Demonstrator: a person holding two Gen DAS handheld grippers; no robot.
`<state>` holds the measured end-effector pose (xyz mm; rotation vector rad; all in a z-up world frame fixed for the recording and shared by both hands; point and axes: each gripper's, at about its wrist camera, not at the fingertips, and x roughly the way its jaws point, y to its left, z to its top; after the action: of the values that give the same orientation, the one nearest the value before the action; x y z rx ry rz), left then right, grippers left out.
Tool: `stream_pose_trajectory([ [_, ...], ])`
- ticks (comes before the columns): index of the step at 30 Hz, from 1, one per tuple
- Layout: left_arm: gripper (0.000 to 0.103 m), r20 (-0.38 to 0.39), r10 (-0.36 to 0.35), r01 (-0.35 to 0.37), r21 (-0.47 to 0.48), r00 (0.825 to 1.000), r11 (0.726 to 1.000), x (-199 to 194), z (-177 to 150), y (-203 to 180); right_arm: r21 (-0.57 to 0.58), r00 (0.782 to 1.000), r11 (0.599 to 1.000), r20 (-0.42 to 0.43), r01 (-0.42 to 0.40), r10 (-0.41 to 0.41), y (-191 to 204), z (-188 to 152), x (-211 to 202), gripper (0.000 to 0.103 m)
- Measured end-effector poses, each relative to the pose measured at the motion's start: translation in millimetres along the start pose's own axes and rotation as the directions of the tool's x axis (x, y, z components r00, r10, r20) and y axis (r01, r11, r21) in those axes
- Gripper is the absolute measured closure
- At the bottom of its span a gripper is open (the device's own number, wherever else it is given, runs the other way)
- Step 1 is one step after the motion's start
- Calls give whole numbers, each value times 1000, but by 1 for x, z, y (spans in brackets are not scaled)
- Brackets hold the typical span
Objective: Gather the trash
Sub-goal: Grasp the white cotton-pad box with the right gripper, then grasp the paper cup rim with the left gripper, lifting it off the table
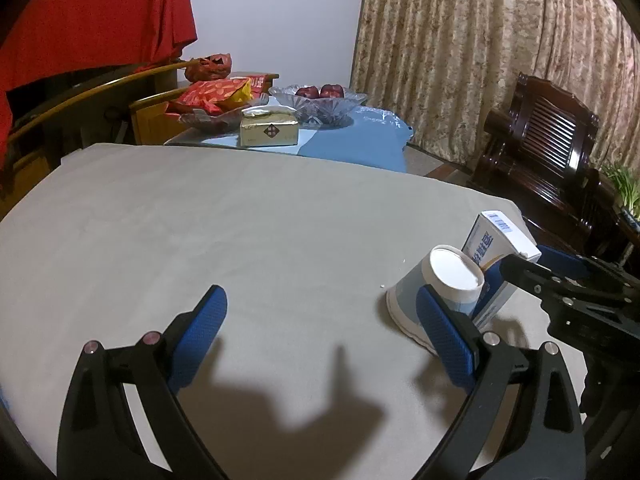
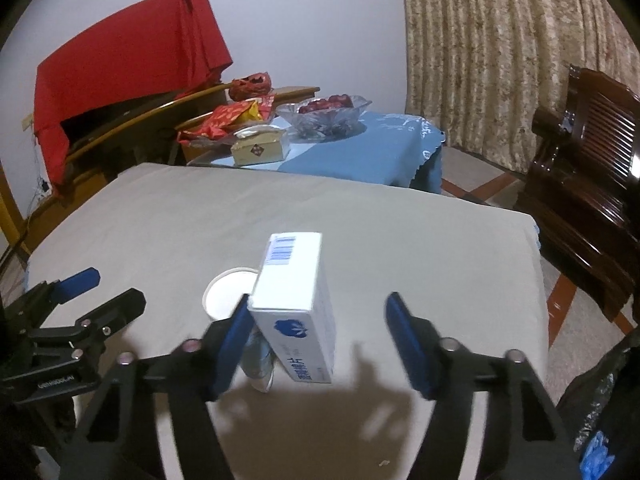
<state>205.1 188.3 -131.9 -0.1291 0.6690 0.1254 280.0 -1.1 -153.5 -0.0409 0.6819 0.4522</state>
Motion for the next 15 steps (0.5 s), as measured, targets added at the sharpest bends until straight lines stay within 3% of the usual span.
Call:
stream_pose_trajectory([
  [3,10,0,0,0,0,1000,1000,0,0,0,-2,1000,1000,-11,-14,14,2,-1,5,54],
  [8,10,6,-6,6,-4,1000,1000,1,0,-2,-8,1000,1000,-23,-15,15,6,-1,14,54],
  [10,10,9,-7,7,-4,1000,1000,0,0,-3,-5,999,1000,-29,-24,24,6,1,16,70],
  [15,10,11,-10,10,-4,1000,1000,0,-1,-6,2,999,999,-25,-40,40,-1,0,9,73],
])
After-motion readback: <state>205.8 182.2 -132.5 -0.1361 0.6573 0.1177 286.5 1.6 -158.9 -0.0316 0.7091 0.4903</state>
